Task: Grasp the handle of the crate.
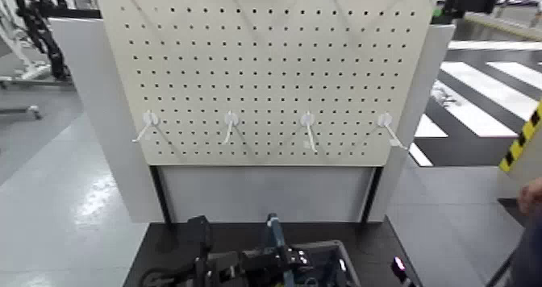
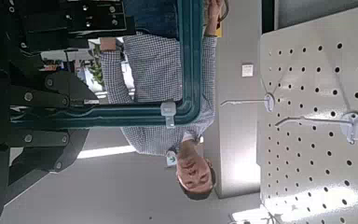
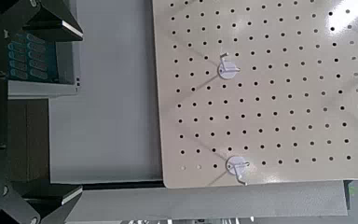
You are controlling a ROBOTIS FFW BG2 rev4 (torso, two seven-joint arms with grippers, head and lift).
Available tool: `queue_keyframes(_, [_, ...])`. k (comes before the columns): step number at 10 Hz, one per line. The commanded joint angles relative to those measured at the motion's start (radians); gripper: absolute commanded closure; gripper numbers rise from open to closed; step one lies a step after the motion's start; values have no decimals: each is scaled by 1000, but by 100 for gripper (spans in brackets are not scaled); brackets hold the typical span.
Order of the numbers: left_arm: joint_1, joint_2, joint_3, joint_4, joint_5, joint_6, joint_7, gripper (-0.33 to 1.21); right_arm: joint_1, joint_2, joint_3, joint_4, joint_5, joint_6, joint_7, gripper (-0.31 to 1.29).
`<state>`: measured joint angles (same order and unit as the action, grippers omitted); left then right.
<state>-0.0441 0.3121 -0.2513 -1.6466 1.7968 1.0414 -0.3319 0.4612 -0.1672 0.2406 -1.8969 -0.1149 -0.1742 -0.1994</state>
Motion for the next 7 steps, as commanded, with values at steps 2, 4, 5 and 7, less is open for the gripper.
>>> queue_keyframes(2, [1, -5, -2, 8, 15, 3, -3, 118, -1, -2, 0, -1, 4, -1, 0, 15])
queue_keyframes(4, [1, -7, -2, 10, 15, 3, -4, 118, -3, -2, 2, -1, 11, -5, 0, 15])
queue_keyframes(5, [1, -7, -3, 10, 16, 5, -6, 118, -3, -3, 2, -1, 15, -7, 0, 15])
queue_keyframes(7, [1, -7, -3, 11, 16, 5, -6, 118, -3, -3, 2, -2, 24, -4, -2, 15])
